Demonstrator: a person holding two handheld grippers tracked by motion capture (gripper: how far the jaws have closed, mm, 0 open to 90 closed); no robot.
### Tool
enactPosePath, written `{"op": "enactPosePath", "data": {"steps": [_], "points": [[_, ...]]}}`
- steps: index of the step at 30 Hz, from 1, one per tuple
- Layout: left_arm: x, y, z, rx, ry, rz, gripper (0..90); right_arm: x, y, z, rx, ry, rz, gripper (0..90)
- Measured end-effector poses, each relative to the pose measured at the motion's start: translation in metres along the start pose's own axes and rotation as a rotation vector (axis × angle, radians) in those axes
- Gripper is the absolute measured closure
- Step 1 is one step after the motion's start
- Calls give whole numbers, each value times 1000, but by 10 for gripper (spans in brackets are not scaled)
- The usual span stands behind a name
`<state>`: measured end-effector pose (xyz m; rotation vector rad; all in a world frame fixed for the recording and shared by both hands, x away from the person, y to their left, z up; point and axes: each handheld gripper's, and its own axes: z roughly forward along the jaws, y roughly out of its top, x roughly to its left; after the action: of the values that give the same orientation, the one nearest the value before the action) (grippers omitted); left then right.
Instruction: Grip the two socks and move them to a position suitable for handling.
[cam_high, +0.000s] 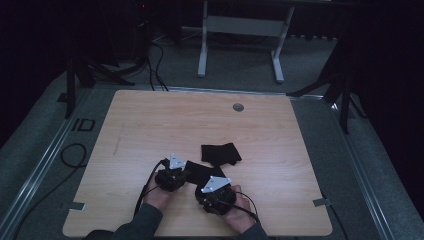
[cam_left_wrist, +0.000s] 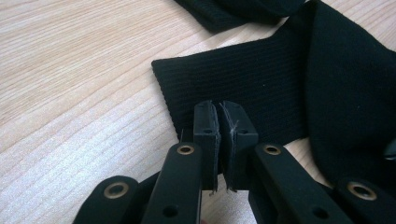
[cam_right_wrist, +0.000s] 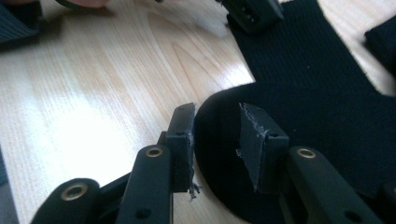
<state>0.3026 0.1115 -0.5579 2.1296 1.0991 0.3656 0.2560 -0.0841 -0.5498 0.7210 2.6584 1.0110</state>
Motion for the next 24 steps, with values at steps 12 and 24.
{"op": "enactPosePath", "data": {"steps": [12,24], "points": [[0,0,0,-4,0,5,851,3,0,7,24,-37,1,782],[0,0,0,-1,-7,18,849,-12,0,-6,-25,32,153,862]]}}
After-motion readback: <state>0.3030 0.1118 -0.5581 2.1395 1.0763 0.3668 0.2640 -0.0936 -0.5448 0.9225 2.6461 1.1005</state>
